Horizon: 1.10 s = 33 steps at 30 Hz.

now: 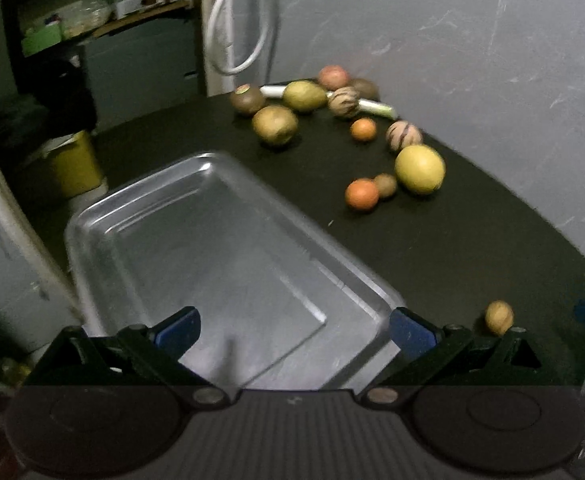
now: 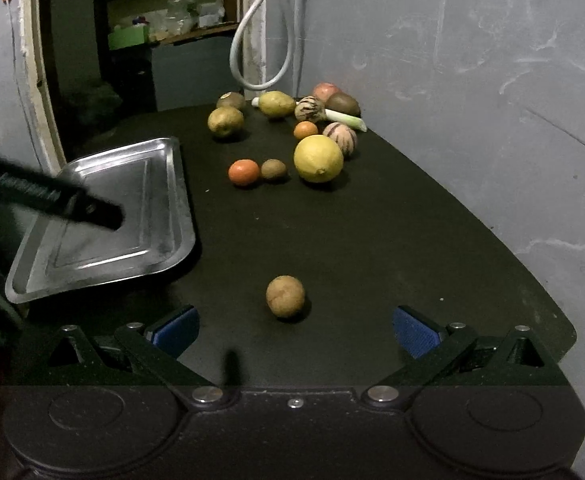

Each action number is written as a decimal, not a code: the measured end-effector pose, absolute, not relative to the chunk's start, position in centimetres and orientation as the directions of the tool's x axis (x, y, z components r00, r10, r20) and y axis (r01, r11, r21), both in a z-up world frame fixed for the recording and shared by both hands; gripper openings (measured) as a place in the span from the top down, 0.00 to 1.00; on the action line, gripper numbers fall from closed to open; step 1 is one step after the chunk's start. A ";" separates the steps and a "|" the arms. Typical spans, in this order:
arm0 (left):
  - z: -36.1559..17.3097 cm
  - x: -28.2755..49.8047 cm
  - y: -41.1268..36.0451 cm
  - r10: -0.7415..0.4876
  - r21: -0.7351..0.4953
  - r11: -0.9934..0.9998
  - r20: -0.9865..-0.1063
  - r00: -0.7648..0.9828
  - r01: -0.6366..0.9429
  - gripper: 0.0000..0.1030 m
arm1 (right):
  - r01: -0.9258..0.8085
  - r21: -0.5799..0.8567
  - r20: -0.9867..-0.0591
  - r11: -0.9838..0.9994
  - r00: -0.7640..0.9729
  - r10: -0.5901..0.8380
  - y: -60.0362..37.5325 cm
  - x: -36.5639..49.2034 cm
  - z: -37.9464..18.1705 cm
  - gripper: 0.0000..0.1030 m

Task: Organize fruits
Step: 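Grasp the small brown kiwi with the right gripper while the left gripper approaches the orange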

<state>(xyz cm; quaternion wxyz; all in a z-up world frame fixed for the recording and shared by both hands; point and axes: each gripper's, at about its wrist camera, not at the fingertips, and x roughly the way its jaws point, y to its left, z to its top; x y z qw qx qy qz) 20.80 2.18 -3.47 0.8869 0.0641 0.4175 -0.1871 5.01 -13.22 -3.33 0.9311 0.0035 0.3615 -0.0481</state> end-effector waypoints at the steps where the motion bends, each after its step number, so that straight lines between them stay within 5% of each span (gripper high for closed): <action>1: -3.6 21.2 2.1 -0.288 -0.053 0.918 -0.769 0.570 0.392 0.01 | 0.086 -0.025 -0.679 0.996 0.730 -0.080 -13.2 4.9 -3.4 0.01; 9: -4.0 23.9 0.3 -0.359 -0.117 0.894 -0.766 0.533 0.434 0.01 | 0.021 0.031 -0.703 0.999 0.711 0.007 -14.3 6.1 -4.1 0.07; 25: -6.0 30.1 -5.6 -0.393 -0.033 0.826 -0.750 0.533 0.562 0.02 | -0.111 0.026 -0.700 0.994 0.708 0.097 -15.6 8.6 -5.7 0.65; 33: -7.2 32.1 -6.9 -0.409 -0.040 0.805 -0.760 0.505 0.592 0.09 | -0.157 0.006 -0.682 0.988 0.721 0.119 -15.8 10.0 -6.0 0.72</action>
